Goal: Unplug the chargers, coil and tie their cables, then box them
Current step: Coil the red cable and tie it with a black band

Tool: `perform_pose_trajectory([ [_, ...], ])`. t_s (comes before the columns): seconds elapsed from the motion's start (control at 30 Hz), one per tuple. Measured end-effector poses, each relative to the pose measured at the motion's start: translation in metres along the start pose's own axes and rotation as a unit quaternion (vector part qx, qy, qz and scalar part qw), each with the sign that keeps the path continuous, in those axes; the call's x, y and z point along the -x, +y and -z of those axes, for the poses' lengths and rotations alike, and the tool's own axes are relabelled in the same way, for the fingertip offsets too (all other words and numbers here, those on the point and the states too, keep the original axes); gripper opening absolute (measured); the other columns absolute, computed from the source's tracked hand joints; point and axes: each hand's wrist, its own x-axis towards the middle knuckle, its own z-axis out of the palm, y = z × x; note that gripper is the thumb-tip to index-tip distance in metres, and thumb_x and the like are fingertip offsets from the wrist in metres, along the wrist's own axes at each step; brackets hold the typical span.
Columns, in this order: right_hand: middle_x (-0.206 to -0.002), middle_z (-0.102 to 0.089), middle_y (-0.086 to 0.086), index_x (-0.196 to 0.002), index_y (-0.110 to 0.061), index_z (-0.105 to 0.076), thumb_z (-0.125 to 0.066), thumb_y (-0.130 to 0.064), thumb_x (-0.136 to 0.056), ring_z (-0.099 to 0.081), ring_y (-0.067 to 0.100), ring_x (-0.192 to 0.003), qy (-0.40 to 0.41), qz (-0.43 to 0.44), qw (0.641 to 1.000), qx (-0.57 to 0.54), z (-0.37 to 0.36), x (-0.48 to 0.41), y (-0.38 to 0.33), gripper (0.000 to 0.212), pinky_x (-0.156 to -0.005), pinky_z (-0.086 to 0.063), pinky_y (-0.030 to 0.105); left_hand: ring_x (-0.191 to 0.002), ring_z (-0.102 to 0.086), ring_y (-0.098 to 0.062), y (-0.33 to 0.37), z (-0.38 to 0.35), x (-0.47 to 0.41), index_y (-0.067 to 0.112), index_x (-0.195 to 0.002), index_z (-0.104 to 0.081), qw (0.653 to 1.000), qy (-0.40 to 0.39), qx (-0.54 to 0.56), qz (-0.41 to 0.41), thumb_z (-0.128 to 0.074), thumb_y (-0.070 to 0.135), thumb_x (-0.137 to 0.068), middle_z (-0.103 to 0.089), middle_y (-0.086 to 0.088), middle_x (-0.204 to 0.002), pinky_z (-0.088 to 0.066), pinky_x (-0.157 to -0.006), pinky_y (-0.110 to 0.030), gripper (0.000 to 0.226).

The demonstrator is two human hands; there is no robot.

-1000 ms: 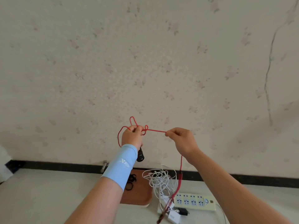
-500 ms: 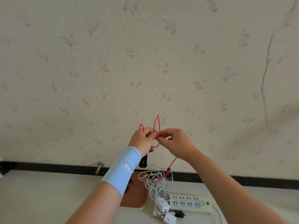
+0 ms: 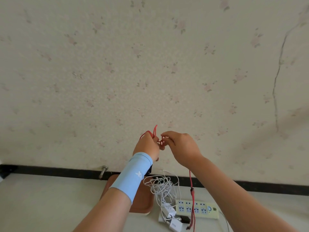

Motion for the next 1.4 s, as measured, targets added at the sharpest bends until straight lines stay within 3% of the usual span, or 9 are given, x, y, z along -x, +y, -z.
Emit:
perform_pose_trajectory([
  [0.1, -0.089, -0.074, -0.006, -0.104, -0.022, -0.067, -0.047, -0.027, -0.105, -0.065, 0.015, -0.078, -0.022, -0.015, 0.997, 0.078, 0.007, -0.004, 0.001, 0.021, -0.067, -0.05, 0.032, -0.051, -0.056, -0.023, -0.003, 0.011, -0.003, 0.012, -0.092, -0.048, 0.993, 0.086, 0.085, 0.006, -0.036, 0.016, -0.104, -0.072, -0.003, -0.088, -0.048, -0.043, -0.026, 0.017],
  [0.27, -0.074, -0.07, -0.004, -0.085, -0.024, -0.062, -0.041, -0.021, -0.103, -0.051, 0.011, -0.054, -0.038, -0.119, 0.987, -0.098, 0.005, -0.001, 0.003, 0.027, -0.053, -0.044, 0.028, -0.039, -0.051, -0.015, -0.019, 0.048, 0.002, 0.01, -0.102, -0.058, 0.973, 0.042, 0.227, -0.001, -0.043, 0.014, -0.102, -0.075, 0.005, -0.087, -0.047, -0.046, -0.02, 0.015],
  [0.47, -0.093, -0.072, 0.002, -0.091, -0.019, -0.067, -0.052, -0.026, -0.101, -0.066, 0.02, -0.082, -0.12, -0.164, 0.978, -0.052, -0.005, -0.003, 0.004, 0.019, -0.078, -0.054, 0.037, -0.044, -0.049, -0.016, -0.026, 0.067, 0.014, 0.013, -0.105, -0.061, 0.957, 0.024, 0.289, -0.006, -0.051, 0.019, -0.1, -0.077, 0.003, -0.09, -0.048, -0.052, -0.025, 0.012],
  [0.63, -0.118, -0.072, 0.004, -0.123, -0.018, -0.062, -0.066, -0.002, -0.089, -0.066, 0.017, -0.113, -0.197, -0.101, 0.932, -0.285, -0.025, 0.001, -0.018, 0.038, -0.101, -0.049, 0.035, -0.049, -0.049, -0.018, -0.025, 0.067, 0.016, 0.01, -0.108, -0.064, 0.952, -0.076, 0.295, -0.006, -0.057, 0.022, -0.099, -0.076, -0.002, -0.1, -0.048, -0.066, -0.033, 0.017],
  [0.8, -0.061, -0.066, 0.003, -0.09, -0.013, -0.076, -0.064, -0.028, -0.096, -0.058, 0.009, -0.062, -0.215, -0.095, 0.943, -0.233, -0.029, -0.001, -0.023, 0.021, -0.08, -0.044, 0.026, -0.041, -0.045, -0.014, -0.022, 0.074, 0.01, 0.011, -0.099, -0.061, 0.911, -0.069, 0.407, 0.013, -0.055, 0.016, -0.1, -0.076, -0.006, -0.099, -0.046, -0.055, -0.028, 0.008],
  [0.93, -0.058, -0.065, -0.001, -0.088, -0.01, -0.075, -0.052, -0.04, -0.102, -0.066, 0.016, -0.069, -0.323, -0.153, 0.931, -0.08, -0.032, -0.001, 0.003, 0.041, -0.098, -0.038, 0.033, -0.037, -0.042, -0.011, -0.031, 0.1, -0.004, 0.016, -0.092, -0.059, 0.868, 0.036, 0.493, 0.034, -0.052, 0.018, -0.101, -0.075, -0.003, -0.095, -0.043, -0.049, -0.022, 0.012],
  [1.07, -0.057, -0.054, 0.002, -0.075, -0.015, -0.057, -0.047, -0.041, -0.103, -0.056, 0.016, -0.051, -0.333, -0.224, 0.915, -0.042, -0.036, -0.002, 0.015, 0.04, -0.083, -0.057, 0.04, -0.04, -0.045, -0.017, -0.054, 0.109, -0.013, 0.013, -0.095, -0.065, 0.966, 0.054, 0.224, 0.117, -0.052, 0.033, -0.098, -0.076, -0.002, -0.097, -0.044, -0.059, -0.029, 0.024],
  [1.23, -0.051, -0.038, -0.005, -0.077, -0.01, -0.056, -0.049, -0.011, -0.095, -0.029, 0.012, -0.042, -0.211, -0.232, 0.916, -0.249, -0.03, -0.017, -0.009, 0.02, -0.047, -0.027, 0.025, -0.042, -0.047, -0.017, -0.046, 0.089, -0.004, 0.007, -0.103, -0.066, 0.97, -0.133, -0.071, 0.188, -0.041, 0.05, -0.099, -0.077, 0.001, -0.082, -0.045, -0.06, -0.026, 0.049],
  [1.4, -0.057, -0.043, -0.002, -0.086, -0.011, -0.062, -0.041, -0.01, -0.102, -0.033, 0.01, -0.044, -0.231, -0.15, 0.918, -0.284, -0.031, -0.014, -0.02, 0.026, -0.046, -0.025, 0.022, -0.044, -0.042, -0.016, -0.029, 0.053, -0.008, 0.013, -0.104, -0.066, 0.976, -0.154, 0.078, 0.13, -0.046, 0.06, -0.095, -0.067, -0.004, -0.079, -0.047, -0.057, -0.03, 0.051],
])
